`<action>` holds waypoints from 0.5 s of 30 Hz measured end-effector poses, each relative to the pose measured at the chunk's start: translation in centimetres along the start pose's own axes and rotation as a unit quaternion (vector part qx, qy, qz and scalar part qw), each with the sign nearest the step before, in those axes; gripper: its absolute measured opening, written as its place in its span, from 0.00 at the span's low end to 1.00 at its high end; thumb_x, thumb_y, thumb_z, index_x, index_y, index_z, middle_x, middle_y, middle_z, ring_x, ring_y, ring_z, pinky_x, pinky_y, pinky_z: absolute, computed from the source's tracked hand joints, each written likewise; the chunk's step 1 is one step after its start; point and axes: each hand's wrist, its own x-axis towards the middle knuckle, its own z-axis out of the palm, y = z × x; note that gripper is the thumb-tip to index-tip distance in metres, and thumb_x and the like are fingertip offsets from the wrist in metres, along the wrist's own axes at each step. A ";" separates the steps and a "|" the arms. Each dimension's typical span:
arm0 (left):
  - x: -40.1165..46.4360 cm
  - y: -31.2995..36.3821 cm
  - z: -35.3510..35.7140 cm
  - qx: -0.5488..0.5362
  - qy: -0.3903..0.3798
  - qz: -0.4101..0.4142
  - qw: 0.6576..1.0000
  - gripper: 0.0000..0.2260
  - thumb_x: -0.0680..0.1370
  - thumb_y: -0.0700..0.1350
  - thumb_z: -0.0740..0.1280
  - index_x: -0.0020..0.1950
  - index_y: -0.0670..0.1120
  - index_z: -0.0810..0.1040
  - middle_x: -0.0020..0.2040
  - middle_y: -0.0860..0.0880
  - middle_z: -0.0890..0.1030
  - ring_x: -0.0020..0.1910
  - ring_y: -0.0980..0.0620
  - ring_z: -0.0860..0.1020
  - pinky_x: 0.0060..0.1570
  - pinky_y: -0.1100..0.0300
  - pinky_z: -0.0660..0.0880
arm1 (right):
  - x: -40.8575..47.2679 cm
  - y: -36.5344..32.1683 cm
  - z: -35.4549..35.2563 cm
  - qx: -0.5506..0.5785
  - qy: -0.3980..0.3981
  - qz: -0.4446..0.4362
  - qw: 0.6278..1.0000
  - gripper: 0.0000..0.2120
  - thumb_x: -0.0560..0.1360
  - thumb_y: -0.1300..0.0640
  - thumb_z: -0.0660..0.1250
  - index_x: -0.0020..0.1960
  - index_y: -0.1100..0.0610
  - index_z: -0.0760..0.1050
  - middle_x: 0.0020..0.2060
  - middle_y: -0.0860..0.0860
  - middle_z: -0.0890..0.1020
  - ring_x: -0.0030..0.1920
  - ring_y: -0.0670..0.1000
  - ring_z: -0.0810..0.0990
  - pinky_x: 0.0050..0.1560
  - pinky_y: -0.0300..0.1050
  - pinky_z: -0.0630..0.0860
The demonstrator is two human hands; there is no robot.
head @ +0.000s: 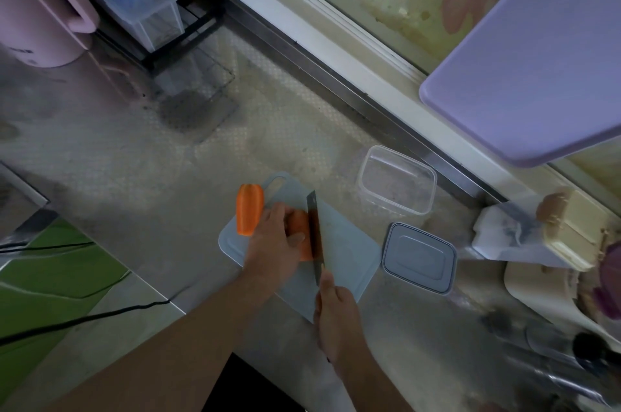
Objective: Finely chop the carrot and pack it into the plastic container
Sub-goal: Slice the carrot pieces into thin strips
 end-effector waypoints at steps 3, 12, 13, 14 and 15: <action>0.2 -0.1 -0.1 0.015 -0.011 0.012 1.000 0.12 0.77 0.41 0.72 0.55 0.53 0.73 0.54 0.53 0.75 0.48 0.56 0.75 0.50 0.58 0.72 | -0.1 -1.2 -0.5 0.042 -0.014 -0.013 0.999 0.26 0.82 0.35 0.53 0.31 0.50 0.62 0.27 0.50 0.62 0.26 0.48 0.59 0.29 0.42 0.56; 0.2 -0.3 -0.1 0.020 -0.010 0.017 1.000 0.12 0.82 0.42 0.68 0.65 0.48 0.74 0.58 0.50 0.74 0.55 0.50 0.77 0.59 0.47 0.78 | -1.8 -2.3 -0.8 0.052 -0.062 -0.013 0.997 0.28 0.83 0.37 0.52 0.29 0.49 0.62 0.26 0.49 0.61 0.25 0.47 0.57 0.27 0.40 0.54; 0.2 -0.2 -0.1 0.020 -0.011 0.014 1.000 0.12 0.82 0.42 0.68 0.65 0.48 0.74 0.59 0.51 0.74 0.55 0.50 0.77 0.59 0.47 0.78 | -1.9 -2.3 -0.8 0.045 -0.062 -0.013 0.997 0.27 0.83 0.36 0.52 0.30 0.49 0.62 0.27 0.49 0.62 0.25 0.48 0.57 0.28 0.41 0.54; 0.2 -0.1 -0.1 0.019 -0.011 0.011 1.000 0.12 0.82 0.42 0.68 0.65 0.48 0.74 0.59 0.51 0.74 0.55 0.50 0.77 0.58 0.47 0.79 | -1.8 -2.3 -0.7 0.038 -0.059 -0.015 0.997 0.27 0.83 0.36 0.52 0.31 0.49 0.62 0.27 0.50 0.62 0.25 0.48 0.58 0.28 0.41 0.55; 0.2 -0.1 0.0 0.020 -0.011 0.008 1.000 0.11 0.82 0.42 0.68 0.65 0.49 0.74 0.59 0.51 0.75 0.54 0.51 0.77 0.58 0.48 0.79 | -1.7 -2.2 -0.6 0.031 -0.055 -0.016 0.998 0.26 0.83 0.36 0.52 0.31 0.50 0.63 0.27 0.50 0.63 0.25 0.48 0.58 0.28 0.42 0.55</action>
